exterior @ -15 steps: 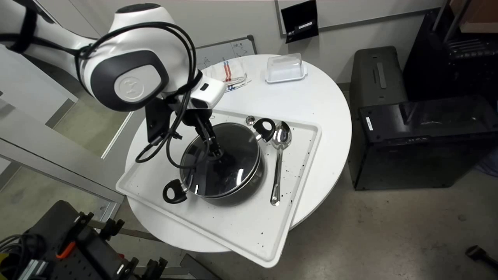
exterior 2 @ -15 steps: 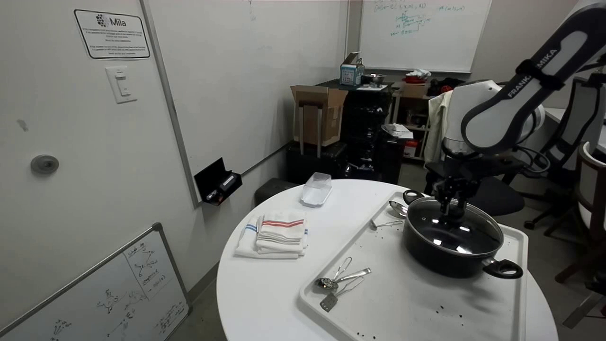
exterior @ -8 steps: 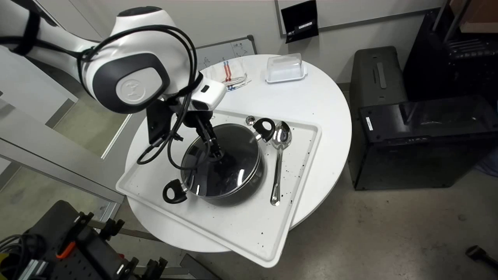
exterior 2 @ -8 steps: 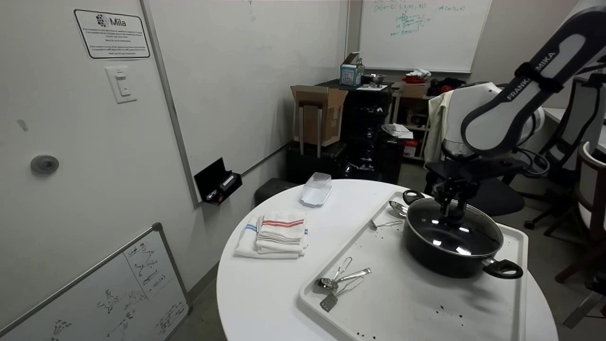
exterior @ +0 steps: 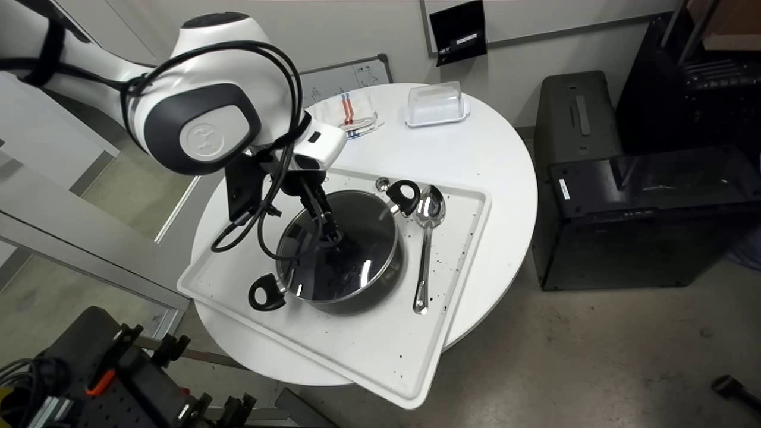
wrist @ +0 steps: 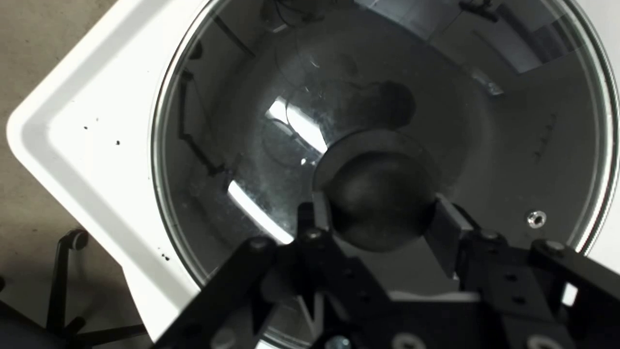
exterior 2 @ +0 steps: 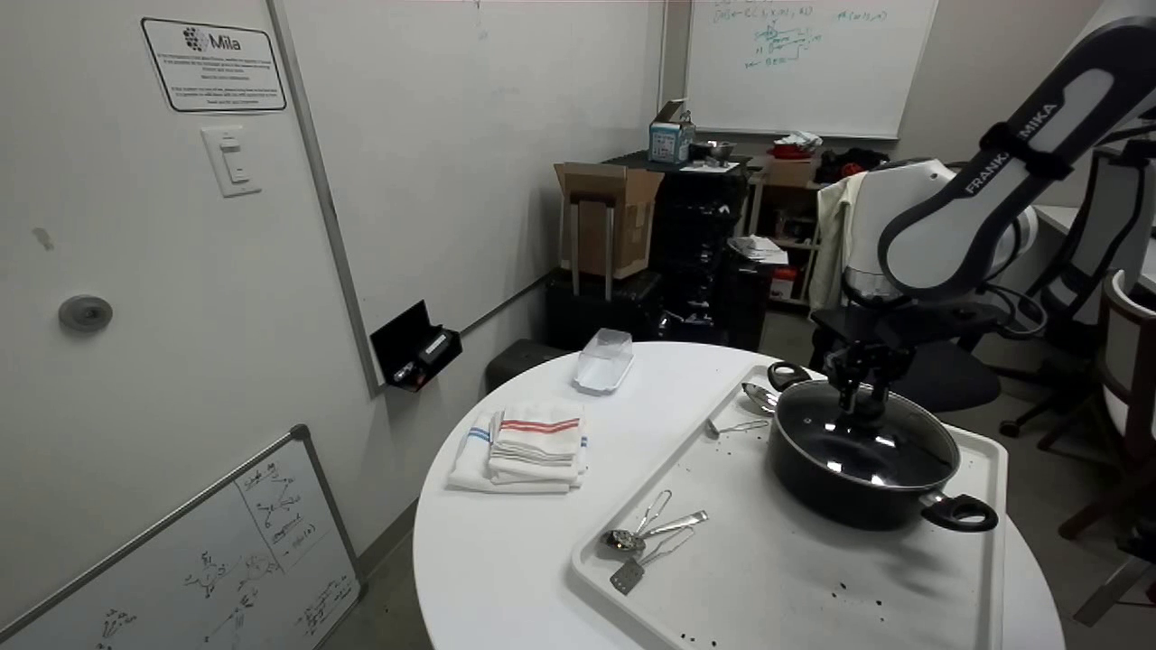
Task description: Put the glass lid on the black pot.
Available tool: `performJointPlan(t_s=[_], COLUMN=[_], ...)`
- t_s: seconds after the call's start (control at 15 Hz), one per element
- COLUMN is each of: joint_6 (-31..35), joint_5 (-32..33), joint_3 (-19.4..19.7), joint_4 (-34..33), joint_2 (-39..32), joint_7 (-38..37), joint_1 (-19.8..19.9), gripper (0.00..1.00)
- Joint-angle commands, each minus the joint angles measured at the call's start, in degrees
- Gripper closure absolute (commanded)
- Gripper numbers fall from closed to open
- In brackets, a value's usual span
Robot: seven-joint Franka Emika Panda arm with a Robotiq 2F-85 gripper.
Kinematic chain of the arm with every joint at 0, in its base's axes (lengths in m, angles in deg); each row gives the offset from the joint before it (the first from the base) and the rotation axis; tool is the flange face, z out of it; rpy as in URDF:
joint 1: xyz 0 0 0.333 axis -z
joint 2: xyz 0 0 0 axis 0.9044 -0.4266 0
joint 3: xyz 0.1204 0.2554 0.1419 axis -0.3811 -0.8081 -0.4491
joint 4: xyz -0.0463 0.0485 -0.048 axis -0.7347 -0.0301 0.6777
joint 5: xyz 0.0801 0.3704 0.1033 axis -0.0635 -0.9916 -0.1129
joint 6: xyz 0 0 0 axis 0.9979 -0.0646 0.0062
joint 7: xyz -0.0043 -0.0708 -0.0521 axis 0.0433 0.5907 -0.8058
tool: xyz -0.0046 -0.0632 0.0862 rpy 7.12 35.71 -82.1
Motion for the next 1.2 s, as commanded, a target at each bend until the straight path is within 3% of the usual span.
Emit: performJointPlan(t_s=[0.0, 0.27, 0.33, 0.4, 0.6, 1.13], joint_6=[0.1, -0.3, -0.4, -0.5, -0.5, -1.2], joint_5=[-0.8, -1.2, -1.3, -1.3, -1.4, -0.8], joint_3=[0.2, -0.6, -0.7, -0.7, -0.8, -1.0], joint_4=[-0.2, -0.2, -0.2, -0.2, 0.1, 2.1], joint_2=[0.1, 0.2, 0.3, 0.4, 0.8, 3.5], joint_7=[0.5, 1.9, 2.1, 2.1, 2.2, 3.4], joint_1=[-0.5, 0.3, 0.5, 0.5, 0.6, 0.5], gripper=[0.75, 0.75, 0.25, 0.24, 0.03, 0.00])
